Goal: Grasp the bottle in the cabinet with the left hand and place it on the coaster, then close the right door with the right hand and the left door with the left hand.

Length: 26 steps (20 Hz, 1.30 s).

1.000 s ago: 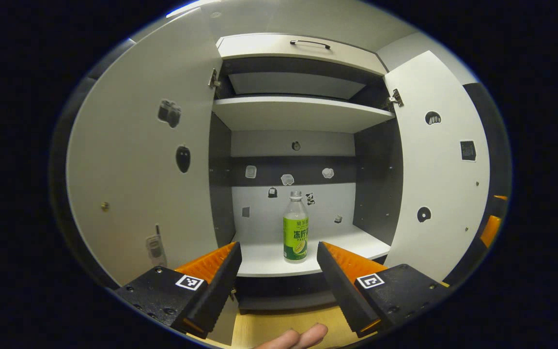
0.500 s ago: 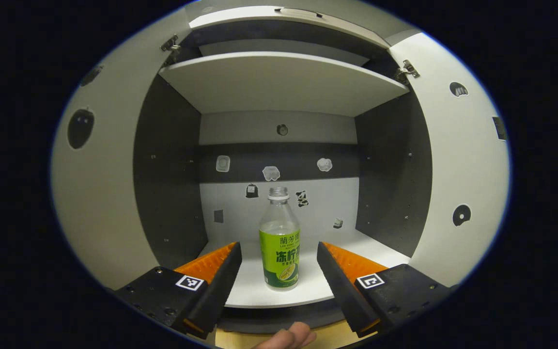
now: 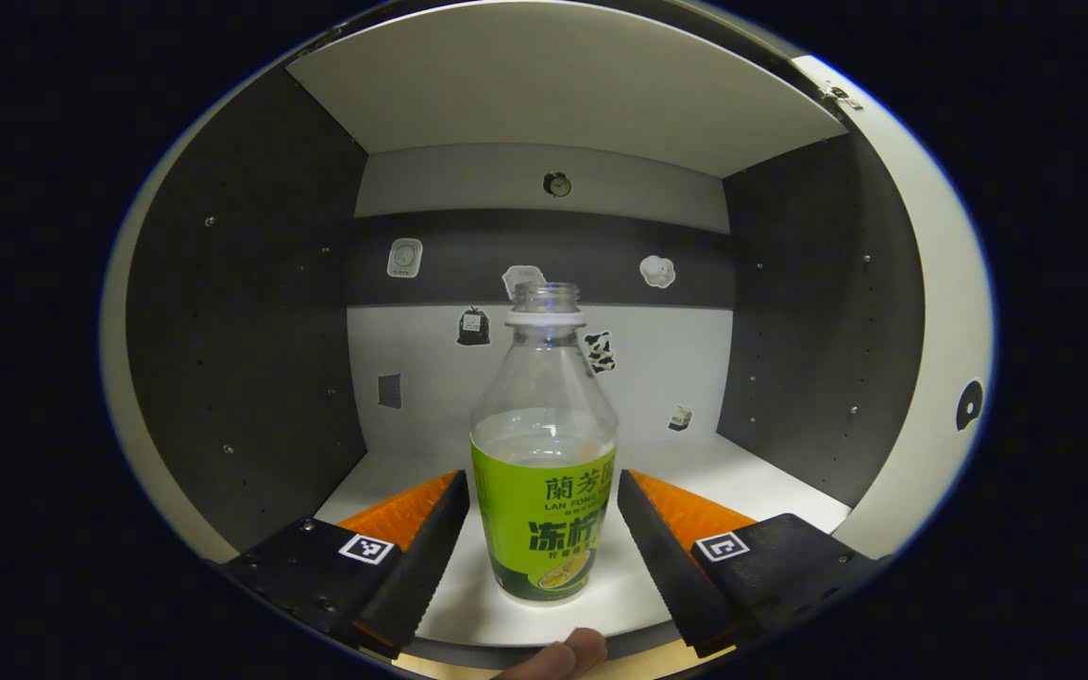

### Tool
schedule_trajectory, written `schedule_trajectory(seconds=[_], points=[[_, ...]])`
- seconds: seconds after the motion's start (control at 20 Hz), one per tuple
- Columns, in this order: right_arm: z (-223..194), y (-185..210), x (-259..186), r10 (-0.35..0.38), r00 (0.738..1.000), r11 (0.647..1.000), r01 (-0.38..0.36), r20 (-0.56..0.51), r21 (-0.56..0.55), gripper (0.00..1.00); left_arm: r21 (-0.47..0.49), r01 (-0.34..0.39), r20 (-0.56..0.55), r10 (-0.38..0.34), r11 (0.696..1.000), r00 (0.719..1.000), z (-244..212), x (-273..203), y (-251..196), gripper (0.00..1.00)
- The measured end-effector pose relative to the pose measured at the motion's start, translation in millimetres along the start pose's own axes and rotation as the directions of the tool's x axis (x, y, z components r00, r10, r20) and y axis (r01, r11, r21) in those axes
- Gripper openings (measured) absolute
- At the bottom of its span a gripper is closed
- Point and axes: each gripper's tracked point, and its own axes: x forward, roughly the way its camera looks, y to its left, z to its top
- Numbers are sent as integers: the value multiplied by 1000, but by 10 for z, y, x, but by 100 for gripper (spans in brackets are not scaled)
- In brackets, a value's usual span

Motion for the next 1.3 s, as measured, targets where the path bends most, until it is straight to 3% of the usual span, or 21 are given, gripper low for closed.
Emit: schedule_trajectory(seconds=[0.1, 0.2, 0.3, 0.65, 0.95, 1.15, 1.3], points=[[-11, -46, -16, -13, 1000, 1000, 13, -1, 10, 99, 42, -4, -22, 5, 999, 1000, -6, 66, 9, 97], [-27, -105, -62, -30, 1000, 1000, 30, -2, 1, 99, 4, 22, -39, -22, 1000, 999, 18, 30, -58, 78], [-43, -135, -124, -34, 999, 999, 34, -7, 1, 99, -28, 43, -29, -44, 999, 999, 109, -101, -110, 78], [-17, -211, -334, -23, 1000, 999, 23, -3, 32, 98, -2, 78, 38, -78, 997, 996, 573, -783, -269, 77], [23, -261, -367, 11, 1000, 998, -12, 11, 64, 99, -88, 96, 67, -90, 992, 994, 878, -1526, -373, 78], [15, -290, -370, 46, 998, 997, -47, 33, 62, 98, -52, 79, 115, -73, 995, 991, 1053, -2041, -380, 78], [-1, -325, -361, 57, 998, 993, -59, 31, 101, 99, -61, 66, 84, -61, 996, 995, 952, -2329, -420, 78]])
